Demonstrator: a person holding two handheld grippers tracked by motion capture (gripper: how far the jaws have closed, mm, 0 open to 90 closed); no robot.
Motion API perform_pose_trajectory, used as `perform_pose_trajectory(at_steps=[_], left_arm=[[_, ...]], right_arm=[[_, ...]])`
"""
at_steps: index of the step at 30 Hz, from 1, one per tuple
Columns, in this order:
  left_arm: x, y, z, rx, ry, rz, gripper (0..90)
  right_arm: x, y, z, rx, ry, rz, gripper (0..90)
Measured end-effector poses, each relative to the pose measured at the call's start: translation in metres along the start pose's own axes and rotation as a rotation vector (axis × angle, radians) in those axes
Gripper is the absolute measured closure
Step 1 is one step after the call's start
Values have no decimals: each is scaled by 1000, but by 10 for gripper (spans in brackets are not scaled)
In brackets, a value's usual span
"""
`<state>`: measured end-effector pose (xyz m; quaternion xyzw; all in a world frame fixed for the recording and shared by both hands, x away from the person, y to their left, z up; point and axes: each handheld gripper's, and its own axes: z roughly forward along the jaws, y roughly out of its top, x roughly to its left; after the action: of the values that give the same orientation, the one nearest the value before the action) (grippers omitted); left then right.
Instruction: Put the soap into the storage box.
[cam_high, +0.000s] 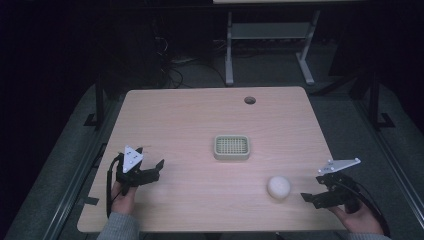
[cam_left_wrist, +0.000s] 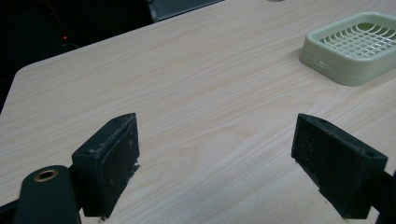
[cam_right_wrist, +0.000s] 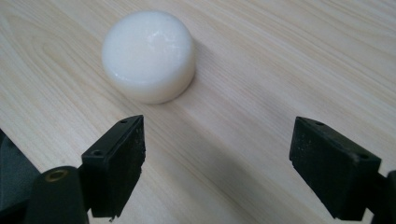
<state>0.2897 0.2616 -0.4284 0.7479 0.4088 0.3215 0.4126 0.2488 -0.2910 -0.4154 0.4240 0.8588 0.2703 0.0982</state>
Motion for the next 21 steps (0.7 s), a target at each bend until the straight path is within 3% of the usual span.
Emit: perform_pose_trajectory(at_steps=[21], left_arm=[[0,0,0,-1,-2,-5,148]], right_arm=[[19,39,15,97,43,-97,164]])
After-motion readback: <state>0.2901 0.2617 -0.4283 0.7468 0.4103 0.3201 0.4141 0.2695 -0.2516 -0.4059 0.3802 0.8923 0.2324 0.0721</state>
